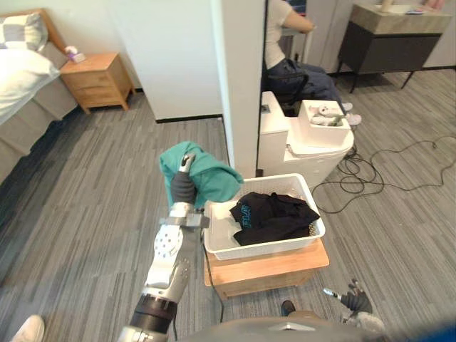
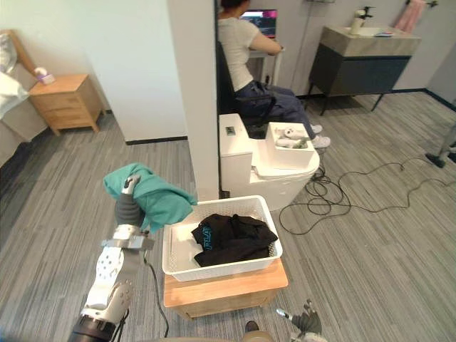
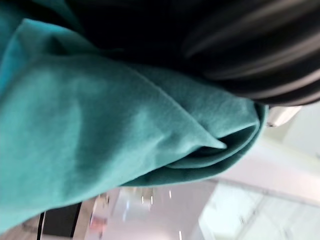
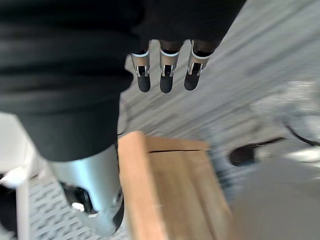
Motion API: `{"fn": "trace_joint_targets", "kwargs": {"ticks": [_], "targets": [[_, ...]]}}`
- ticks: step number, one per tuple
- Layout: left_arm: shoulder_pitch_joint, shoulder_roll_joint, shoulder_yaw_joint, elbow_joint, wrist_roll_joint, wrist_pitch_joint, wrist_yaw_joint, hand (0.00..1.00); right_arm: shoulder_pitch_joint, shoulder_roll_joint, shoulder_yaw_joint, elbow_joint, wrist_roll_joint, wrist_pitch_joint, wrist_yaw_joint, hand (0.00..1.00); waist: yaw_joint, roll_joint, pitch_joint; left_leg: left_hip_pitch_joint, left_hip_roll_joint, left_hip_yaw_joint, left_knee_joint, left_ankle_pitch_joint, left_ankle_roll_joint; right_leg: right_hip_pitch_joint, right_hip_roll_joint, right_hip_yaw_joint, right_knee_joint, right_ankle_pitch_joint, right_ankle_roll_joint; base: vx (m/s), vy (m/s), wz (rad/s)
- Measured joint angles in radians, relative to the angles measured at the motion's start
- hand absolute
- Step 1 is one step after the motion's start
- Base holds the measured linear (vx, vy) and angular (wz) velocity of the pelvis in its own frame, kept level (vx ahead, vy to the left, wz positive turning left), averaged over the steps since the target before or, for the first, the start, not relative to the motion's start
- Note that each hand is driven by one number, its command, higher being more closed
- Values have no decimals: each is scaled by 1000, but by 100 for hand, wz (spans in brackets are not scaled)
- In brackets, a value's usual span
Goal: Tidy the bed and pick cloth on bed and put in laundry
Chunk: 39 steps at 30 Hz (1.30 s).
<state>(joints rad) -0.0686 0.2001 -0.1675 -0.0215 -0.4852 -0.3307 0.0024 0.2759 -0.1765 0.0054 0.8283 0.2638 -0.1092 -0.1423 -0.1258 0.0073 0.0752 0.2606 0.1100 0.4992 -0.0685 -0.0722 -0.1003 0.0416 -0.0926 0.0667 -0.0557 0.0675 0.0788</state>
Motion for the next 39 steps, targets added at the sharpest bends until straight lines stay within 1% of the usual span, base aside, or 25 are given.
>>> {"fn": "trace_joint_targets", "kwargs": {"ticks": [1, 3, 4, 7, 9, 12, 14, 15, 18, 20, 22, 26, 27, 28, 30, 31, 33, 36, 38, 39], "targets": [[-15, 9, 0, 0, 3, 2, 0, 100, 7, 0, 0, 7, 0, -3, 10, 0, -3, 1, -1, 4, 1, 10, -1, -2, -3, -1, 3, 7, -1, 1, -1, -32, -23, -39], [-75, 29, 1, 1, 4, 12, 0, 100, 39, 9, -30, 33, 0, -12, 43, 0, -25, 3, -12, 12, 6, 39, -9, -9, -12, -10, 11, 38, -3, 4, -1, -19, -30, -38], [-90, 30, 1, 0, 4, 14, 0, 100, 44, 11, -40, 41, 0, -15, 50, 0, -25, 5, -15, 17, 5, 50, -17, -9, -13, -14, 15, 52, -2, 5, 0, 4, -24, -51], [-173, 35, 0, 1, 4, 23, 0, 100, 65, 14, -81, 76, -12, -24, 80, 0, -39, 5, -17, 41, 4, 94, -23, -9, -12, -18, 26, 93, -3, 14, 10, 28, -4, -41], [-243, 45, -5, 0, 4, 45, 4, 100, 76, 25, -104, 82, -14, -45, 99, 0, -55, 1, -17, 54, 1, 116, -26, -10, -13, -18, 30, 114, -3, 20, 12, 28, -4, -29], [-304, 48, -22, 0, -1, 64, 17, 100, 80, 53, -115, 85, -26, -59, 102, 0, -63, -6, -18, 64, -1, 136, -27, -18, -15, -19, 39, 135, -3, 20, 13, 10, -21, -21], [-312, 48, -23, 0, -6, 80, 27, 100, 72, 59, -114, 85, -46, -61, 104, 0, -64, -5, -18, 69, -2, 150, -25, -24, -16, -21, 40, 144, -3, 20, 13, -1, -23, -19], [-313, 48, -23, 1, -8, 89, 30, 100, 70, 62, -114, 83, -53, -62, 104, 0, -71, -5, -18, 68, -2, 150, -18, -30, -15, -20, 39, 146, -4, 20, 14, -6, -27, -10], [-313, 48, -23, 1, -22, 105, 31, 100, 74, 63, -114, 84, -54, -62, 102, 0, -75, -7, -17, 67, -4, 152, -14, -35, -13, -20, 38, 151, -6, 20, 14, -15, -38, -2], [-313, 47, -22, 2, -57, 130, 27, 100, 75, 65, -114, 84, -54, -62, 100, 0, -75, -12, -13, 63, -4, 151, -14, -37, -13, -24, 37, 151, -6, 19, 15, -26, -49, 0], [-312, 45, -23, 4, -91, 162, 5, 100, 73, 72, -114, 82, -53, -61, 99, 0, -74, -17, -9, 51, -5, 149, -12, -37, -13, -33, 35, 151, -5, 19, 15, -28, -62, 2], [-247, 39, -53, 4, -68, 209, -52, 100, 73, 82, -114, 80, -52, -51, 98, 0, -73, -12, 6, 50, -4, 147, -14, -37, -13, -33, 36, 150, -5, 16, 17, -10, -56, 2], [-205, 40, -78, 5, -48, 232, -78, 100, 72, 82, -114, 80, -51, -49, 97, 0, -74, -7, 10, 50, -4, 146, -15, -37, -13, -33, 35, 138, -5, 15, 18, 2, -40, 3], [-180, 41, -96, 8, -38, 244, -91, 100, 73, 82, -114, 80, -51, -48, 96, 0, -75, -5, 11, 50, -4, 145, -16, -37, -13, -33, 35, 137, -5, 15, 17, 3, -59, 4], [-92, 41, -189, 52, 13, 305, -148, 100, 73, 82, -114, 80, -40, -37, 92, 0, -77, -1, 15, 47, -3, 141, -16, -39, -13, -33, 34, 130, -5, 10, 17, -3, -55, 7], [-73, 40, -217, 68, 31, 319, -160, 100, 73, 82, -114, 80, -39, -36, 92, 0, -78, 0, 15, 44, -3, 138, -15, -39, -13, -34, 33, 124, -5, 9, 18, -9, -54, 20], [-10, 32, -314, 150, 80, 374, -200, 100, 73, 80, -115, 81, -33, -36, 92, 0, -89, 3, 19, 32, -4, 121, -11, -42, -12, -36, 25, 107, -2, 0, 20, -10, -50, 20], [43, 18, -392, 250, 117, 395, -200, 100, 70, 75, -115, 85, -14, -38, 91, 0, -90, 20, 27, 15, -4, 121, 7, -55, -9, -50, 20, 108, 5, -6, 23, -13, -38, 0], [57, 14, -411, 283, 126, 396, -193, 100, 55, 75, -115, 92, -12, -40, 90, 0, -97, 28, 27, -3, -5, 121, 18, -59, -6, -69, 17, 111, 14, -7, 25, 0, -39, -4], [59, 17, -420, 311, 138, 393, -172, 100, 32, 74, -114, 105, -12, -40, 91, 0, -103, 27, 42, -6, -5, 121, 21, -59, -6, -74, 17, 111, 21, -8, 26, -21, -45, -3]]}}
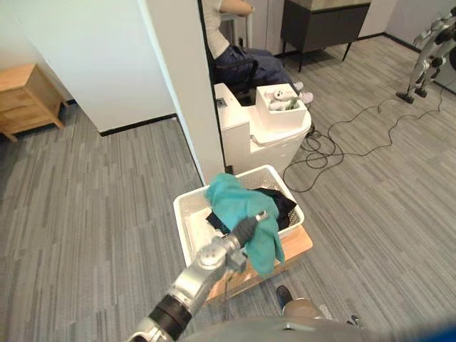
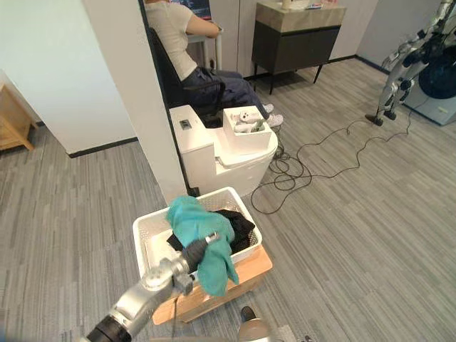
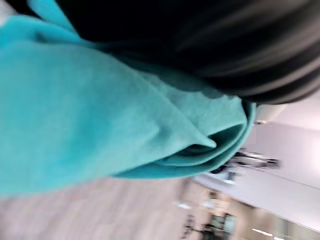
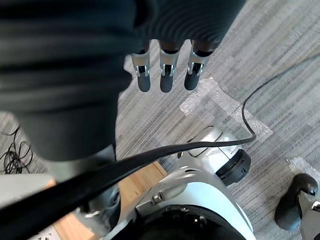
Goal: Tidy the bed and pick cloth on bed and put in laundry
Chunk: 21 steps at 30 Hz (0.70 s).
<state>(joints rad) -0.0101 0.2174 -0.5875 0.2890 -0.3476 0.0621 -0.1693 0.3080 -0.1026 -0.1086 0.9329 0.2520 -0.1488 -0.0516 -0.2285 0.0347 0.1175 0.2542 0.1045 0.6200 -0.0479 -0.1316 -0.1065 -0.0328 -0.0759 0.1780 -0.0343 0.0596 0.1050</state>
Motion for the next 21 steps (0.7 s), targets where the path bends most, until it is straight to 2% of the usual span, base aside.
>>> {"fn": "trace_joint_targets", "kwargs": {"ticks": [2, 3, 5, 7, 8, 11, 13, 15, 19, 21], "targets": [[0, 0, -1, 49, 25, -12, 54, 100, -27, 0, 6, 8, 0, 0, 0, 0, -3, 0, 12, -15, 0, 1, 7, 0, 1, -16, 0, 3, 6, 0, 0, -32, -49, -4], [-6, 2, 3, 93, 29, -36, 116, 100, -48, -9, 20, 10, 0, -2, 0, 0, -8, 3, 23, -34, 0, 1, 24, -5, 3, -32, -1, 4, 13, 0, 0, -23, -45, -4], [-17, 1, 15, 128, 50, -72, 186, 100, -73, -25, 44, 13, 2, -7, 1, 0, -15, 4, 44, -49, 0, 1, 39, -9, 5, -44, -2, 5, 18, 1, 2, -41, -57, -3], [-59, 3, 72, 170, 67, -136, 296, 100, -126, -37, 62, 16, 10, -16, 4, 0, -29, 12, 77, -90, 0, -2, 62, -10, 6, -85, -8, 7, 25, 8, 6, -48, -66, -2], [-78, 5, 93, 177, 67, -146, 315, 100, -139, -38, 65, 16, 12, -19, 6, 0, -30, 14, 88, -101, 1, -4, 69, -11, 6, -94, -9, 6, 28, 10, 6, -52, -65, 2], [-201, 41, 214, 213, 64, -219, 400, 100, -186, -48, 78, 19, 25, -26, 11, 0, -36, 25, 136, -140, 7, -20, 91, -10, 7, -124, -11, 0, 36, 15, 4, -75, -82, 7], [-286, 89, 287, 215, 62, -263, 420, 100, -195, -61, 81, 16, 41, -35, 17, 0, -42, 30, 152, -165, 19, -27, 103, -10, 7, -139, -9, -8, 36, 18, 3, -26, -80, 7], [-331, 113, 318, 215, 62, -274, 420, 100, -195, -67, 81, 17, 44, -35, 21, 0, -48, 29, 157, -170, 20, -28, 103, -10, 7, -142, -9, -13, 36, 18, 3, 2, -23, 3], [-428, 147, 355, 237, 61, -273, 415, 100, -192, -64, 82, 7, 59, -39, 29, 0, -58, 22, 176, -183, 24, -27, 104, -10, 7, -154, -12, -15, 36, 18, 3, 0, 0, 0], [-460, 147, 357, 248, 54, -249, 395, 100, -193, -57, 82, -5, 59, -41, 31, 0, -57, 17, 188, -206, 27, -27, 122, -16, 11, -170, -12, -11, 37, 19, 5, 3, -32, -1]]}}
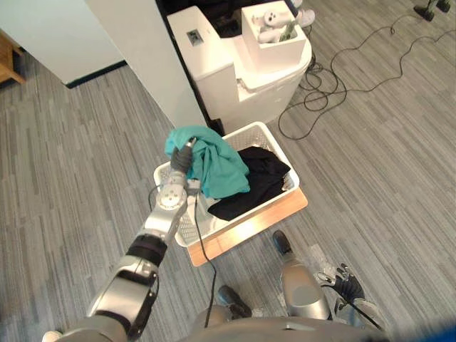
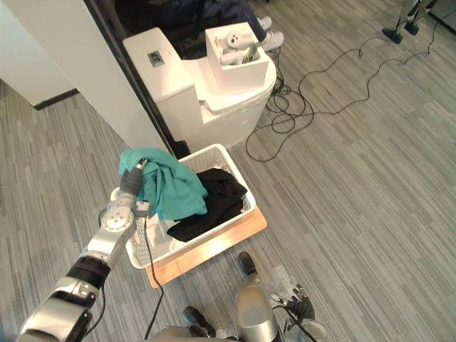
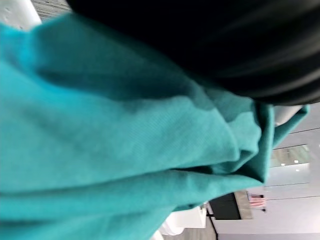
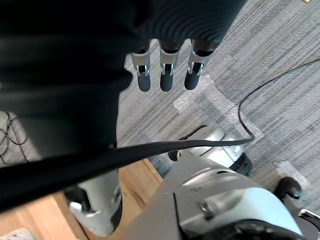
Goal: Tidy the bed and pick cloth on bed and put in laundry
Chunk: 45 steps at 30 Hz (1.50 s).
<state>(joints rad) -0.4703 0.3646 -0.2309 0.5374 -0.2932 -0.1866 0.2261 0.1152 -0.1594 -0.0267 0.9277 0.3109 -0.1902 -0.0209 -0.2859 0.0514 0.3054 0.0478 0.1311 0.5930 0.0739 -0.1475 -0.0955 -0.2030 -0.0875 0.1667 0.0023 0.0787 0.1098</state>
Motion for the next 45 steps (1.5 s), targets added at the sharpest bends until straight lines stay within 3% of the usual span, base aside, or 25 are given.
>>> {"fn": "trace_joint_targets", "kwargs": {"ticks": [6, 7, 13, 22, 27, 30, 33, 40, 45], "targets": [[13, -34, -4, 92, 11, 102, -148, 100, -3, 24, 2, -30, 19, -9, -1, 0, 0, -8, 32, -17, 12, 9, 35, -15, -1, -8, 4, 12, 1, 1, 0, 2, -25, -6], [31, -47, -4, 105, 20, 111, -166, 0, -4, 23, 2, -31, 19, -11, -2, 0, 1, -7, 35, -17, 12, 18, 35, -16, -3, -13, 4, 15, 4, 1, 0, -4, -15, -11], [65, -84, -4, 159, 96, 137, -177, 0, -35, 21, 5, -29, 19, -13, -12, 0, -2, -3, 71, -24, 16, 31, 61, -31, -3, -28, 6, 31, 15, 4, 2, -41, -22, -9], [67, -81, 19, 154, 109, 128, -137, 0, -41, 9, 18, -21, 18, -14, -9, 0, -1, 10, 78, -30, 18, 30, 78, -32, -2, -27, 3, 36, 10, 21, 2, -53, -25, -1], [74, -30, 30, 0, 106, 116, -149, 0, -28, 2, 10, -5, -2, -14, 0, 0, 4, 17, 74, 5, 18, -2, 71, -28, 3, 31, -1, 3, -6, 23, 2, -23, -15, 19], [111, -8, 67, -99, 30, 153, -241, 0, -7, -6, -8, -9, -20, -13, -3, 0, 8, 46, 49, 17, 15, -19, 62, -28, 3, 60, -6, -16, -25, 23, 2, -1, -2, 19], [169, -6, 74, -124, 32, 201, -311, 0, 19, -10, -33, -9, -21, -11, -4, 0, 25, 74, 13, 44, 10, -27, 33, -21, 1, 86, -4, -28, -38, 22, 1, 36, -4, 11], [342, -7, 74, -166, 31, 316, -500, 0, 80, -5, -51, -7, -53, 9, -5, 0, 63, 60, -74, 98, 7, -59, -6, -5, -2, 158, -6, -80, -63, 18, -3, -6, -25, 16], [448, -10, 73, -166, 29, 380, -545, 0, 90, -5, -72, 14, -62, 18, -3, 0, 78, 56, -115, 111, -6, -81, -28, 8, 2, 179, -18, -102, -71, 15, -5, -46, -30, 13]]}}
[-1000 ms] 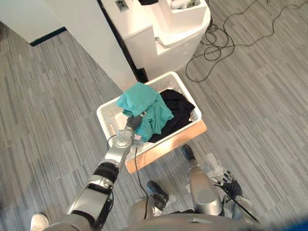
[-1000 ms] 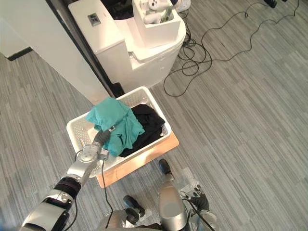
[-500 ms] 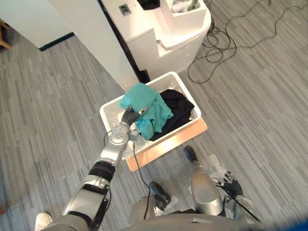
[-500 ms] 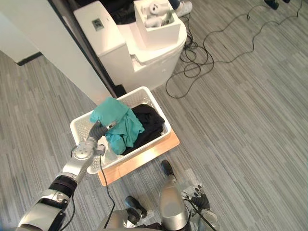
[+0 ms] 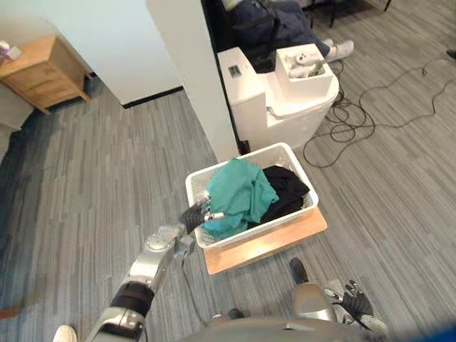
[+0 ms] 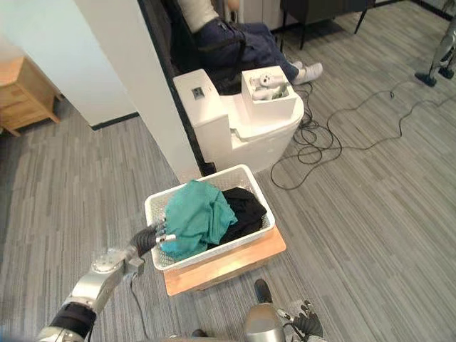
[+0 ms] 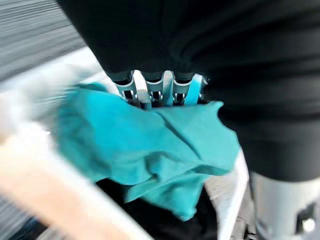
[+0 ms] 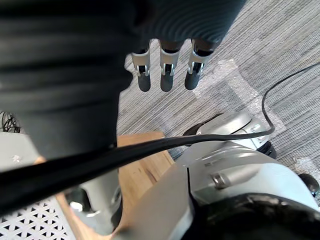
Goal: Tidy the bed and pick cloth on bed and put in laundry
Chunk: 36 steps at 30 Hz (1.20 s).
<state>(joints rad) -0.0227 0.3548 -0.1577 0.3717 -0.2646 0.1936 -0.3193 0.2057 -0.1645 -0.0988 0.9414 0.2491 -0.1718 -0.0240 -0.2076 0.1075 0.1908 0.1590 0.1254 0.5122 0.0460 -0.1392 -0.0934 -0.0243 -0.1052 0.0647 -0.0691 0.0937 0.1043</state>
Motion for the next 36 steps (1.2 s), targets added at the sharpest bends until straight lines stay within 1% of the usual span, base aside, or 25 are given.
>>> {"fn": "trace_joint_targets", "kwargs": {"ticks": [2, 4, 5, 6, 7, 9, 10, 11, 13, 15, 18, 20, 22, 25, 26, 27, 28, 29, 30, 33, 36], "targets": [[29, 0, 3, 2, 0, -1, 26, 0, 8, 0, -9, 0, -2, 4, 3, 0, 9, 0, -13, 6, -3, -3, -11, 7, 1, 4, -3, -5, 0, 0, 0, -37, -32, 8], [55, 0, 22, 12, 1, -4, 70, 0, 16, -2, -13, 5, -14, 5, 8, 0, 18, -3, -18, 18, -4, -7, -14, 8, 1, 22, -3, -10, -4, 0, 0, -42, -33, 9], [64, 0, 45, 27, 2, -8, 106, 0, 29, -2, -14, 11, -20, 5, 12, 0, 27, -5, -30, 22, -4, -13, -16, 9, 0, 32, -3, -17, -9, 0, 0, -57, -47, 13], [67, 0, 82, 50, 2, -19, 142, 0, 39, -2, -15, 20, -22, 6, 14, 0, 35, -11, -37, 33, -5, -18, -29, 16, -1, 42, -3, -23, -12, 0, -1, -47, -51, 16], [72, 1, 104, 62, 1, -27, 158, 0, 43, -1, -16, 24, -24, 7, 15, 0, 35, -15, -42, 32, -5, -23, -33, 19, -1, 43, -4, -27, -13, -1, -1, -37, -65, 18], [90, 12, 180, 115, -1, -54, 217, 0, 50, -1, -24, 38, -25, 7, 19, 0, 38, -26, -61, 34, -8, -36, -46, 29, -1, 51, -5, -43, -19, -2, -2, -28, -53, 18], [94, 14, 195, 130, -1, -57, 234, 0, 52, -1, -29, 38, -25, 7, 20, 0, 42, -29, -64, 34, -9, -36, -47, 29, -2, 52, -4, -44, -20, -2, -3, -27, -54, 11], [107, 14, 232, 170, -1, -82, 278, 0, 59, -2, -46, 38, -25, 6, 21, 0, 59, -33, -67, 36, -9, -39, -47, 30, -2, 55, -4, -47, -20, -2, -3, -22, -42, 6], [123, 14, 253, 185, -4, -95, 294, 0, 68, -2, -49, 38, -24, 6, 21, 0, 64, -36, -69, 36, -8, -44, -48, 30, -2, 59, -4, -51, -22, -3, -5, -11, -46, 9], [162, 12, 293, 232, -41, -121, 330, 0, 75, -2, -49, 38, -16, 7, 21, 0, 72, -40, -71, 52, -8, -49, -64, 36, -5, 73, -1, -58, -24, -7, -9, 5, -43, 8], [193, -3, 328, 284, -83, -122, 325, 0, 78, 0, -48, 38, -4, 9, 23, 0, 92, -47, -82, 55, -4, -50, -75, 40, -5, 72, 0, -62, -24, -10, -10, 3, -34, 2], [218, -39, 350, 326, -91, -121, 300, 0, 77, 2, -48, 37, 3, 11, 26, 0, 107, -51, -84, 68, -5, -50, -81, 41, -6, 81, 0, -63, -24, -13, -9, 6, -32, 4], [257, -105, 358, 389, -88, -119, 256, 0, 77, 13, -48, 36, 3, 11, 30, 0, 114, -57, -90, 78, -4, -50, -83, 39, -8, 94, 0, -70, -24, -20, -9, 5, -22, 8], [325, -217, 356, 500, -43, -122, 234, 0, 75, 51, -49, 35, 2, 11, 42, 0, 124, -74, -104, 88, -2, -46, -92, 39, -8, 103, 3, -74, -24, -27, -9, -6, -37, 4], [329, -231, 356, 518, -29, -122, 235, 0, 76, 57, -50, 33, 2, 11, 41, 0, 131, -75, -105, 89, -1, -40, -93, 39, -9, 103, 4, -74, -24, -27, -9, -8, -40, -4], [341, -254, 357, 546, -17, -120, 239, 0, 78, 69, -58, 31, 1, 11, 40, 0, 146, -83, -110, 93, 0, -34, -95, 39, -9, 104, 5, -71, -24, -28, -9, -18, -40, -5], [353, -270, 363, 568, 0, -114, 242, 0, 78, 71, -60, 31, 1, 11, 38, 0, 154, -82, -115, 95, 0, -33, -96, 39, -9, 105, 5, -71, -24, -29, -9, -22, -48, -4], [360, -274, 371, 573, 5, -111, 244, 0, 79, 73, -60, 29, 1, 11, 37, 0, 158, -79, -118, 95, 1, -32, -97, 38, -10, 105, 6, -71, -24, -29, -10, -20, -44, -1], [361, -275, 385, 594, 21, -106, 263, 0, 78, 76, -66, 26, 1, 11, 36, 0, 165, -83, -123, 101, 3, -30, -98, 38, -10, 110, 7, -71, -24, -30, -11, -14, -37, -1], [359, -292, 406, 604, 22, -65, 320, 0, 77, 84, -75, 14, 0, 12, 38, 0, 170, -82, -129, 103, 6, -28, -97, 37, -12, 112, 11, -71, -24, -32, -12, -38, -54, 0], [352, -299, 406, 607, 32, -43, 345, 0, 77, 86, -86, 14, 1, 21, 40, 0, 172, -78, -132, 103, 12, -26, -98, 38, -13, 111, 16, -71, -25, -34, -14, -28, -60, -2]]}}
